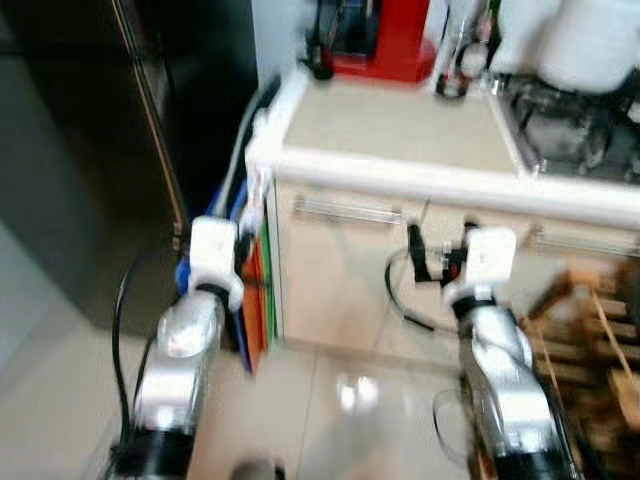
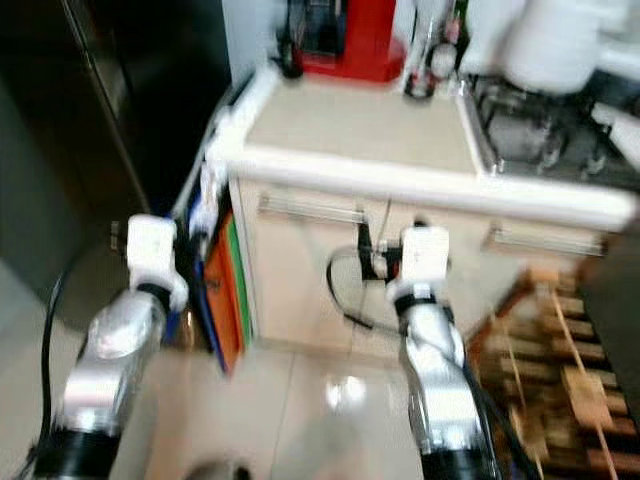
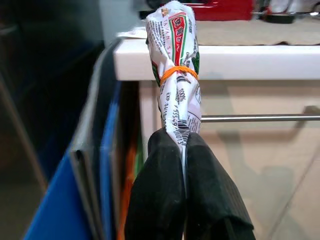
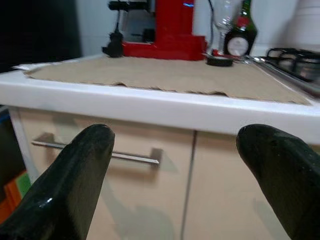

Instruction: Restocking fridge

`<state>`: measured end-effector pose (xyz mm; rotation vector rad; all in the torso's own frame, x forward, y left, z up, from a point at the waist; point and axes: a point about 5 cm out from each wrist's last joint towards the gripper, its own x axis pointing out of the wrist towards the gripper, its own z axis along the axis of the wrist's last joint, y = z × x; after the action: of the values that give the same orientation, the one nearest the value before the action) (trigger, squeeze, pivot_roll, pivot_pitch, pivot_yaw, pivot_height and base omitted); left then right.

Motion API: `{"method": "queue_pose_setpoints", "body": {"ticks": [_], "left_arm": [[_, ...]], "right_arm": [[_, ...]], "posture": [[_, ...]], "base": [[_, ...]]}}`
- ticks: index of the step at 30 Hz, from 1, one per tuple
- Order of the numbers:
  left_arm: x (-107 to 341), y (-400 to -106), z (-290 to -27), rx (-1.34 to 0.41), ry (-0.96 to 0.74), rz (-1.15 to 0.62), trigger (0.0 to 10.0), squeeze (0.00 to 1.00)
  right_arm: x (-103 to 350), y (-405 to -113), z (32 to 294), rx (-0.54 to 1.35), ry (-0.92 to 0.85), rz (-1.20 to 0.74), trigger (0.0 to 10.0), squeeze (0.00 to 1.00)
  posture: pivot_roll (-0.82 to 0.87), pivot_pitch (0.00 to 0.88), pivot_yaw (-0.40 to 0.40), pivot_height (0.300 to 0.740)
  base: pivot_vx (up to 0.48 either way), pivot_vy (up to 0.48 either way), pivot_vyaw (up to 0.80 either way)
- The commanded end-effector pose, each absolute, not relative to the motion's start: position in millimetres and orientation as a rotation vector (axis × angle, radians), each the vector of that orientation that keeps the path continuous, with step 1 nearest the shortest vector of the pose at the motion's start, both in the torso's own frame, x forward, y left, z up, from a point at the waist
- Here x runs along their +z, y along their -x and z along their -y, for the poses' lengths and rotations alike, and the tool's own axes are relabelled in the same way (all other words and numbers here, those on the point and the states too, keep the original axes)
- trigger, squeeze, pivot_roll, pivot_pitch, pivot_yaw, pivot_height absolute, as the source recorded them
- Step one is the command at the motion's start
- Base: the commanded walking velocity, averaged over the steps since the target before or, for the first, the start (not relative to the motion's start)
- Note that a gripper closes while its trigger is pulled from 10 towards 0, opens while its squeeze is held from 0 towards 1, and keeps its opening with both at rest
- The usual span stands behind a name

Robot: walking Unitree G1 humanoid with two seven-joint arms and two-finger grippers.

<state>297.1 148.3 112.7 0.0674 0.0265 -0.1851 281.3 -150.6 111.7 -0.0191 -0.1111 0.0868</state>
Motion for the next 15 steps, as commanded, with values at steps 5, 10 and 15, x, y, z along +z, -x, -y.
{"method": "queue_pose_setpoints", "body": {"ticks": [5, 10, 15], "left_arm": [[117.4, -298.9, -141.1, -0.206, -0.057, -0.005, 10.0, 0.0], [119.2, -301.2, -139.4, -0.213, -0.061, 0.001, 10.0, 0.0], [121.5, -304.1, -139.8, -0.208, -0.069, 0.019, 10.0, 0.0]], "right_arm": [[111.0, -283.7, 153.6, 0.083, 0.025, 0.108, 10.0, 0.0], [111.1, -284.5, 153.2, 0.085, 0.028, 0.11, 10.0, 0.0], [111.3, -285.3, 153.0, 0.087, 0.031, 0.111, 10.0, 0.0]], "posture": [[-0.03, 0.0, -0.014, 0.74], [-0.03, 0.0, -0.012, 0.74], [-0.04, 0.0, -0.011, 0.74]], "base": [[-0.421, 0.0, 0.0], [-0.423, 0.0, 0.0], [-0.419, -0.051, 0.0]]}}
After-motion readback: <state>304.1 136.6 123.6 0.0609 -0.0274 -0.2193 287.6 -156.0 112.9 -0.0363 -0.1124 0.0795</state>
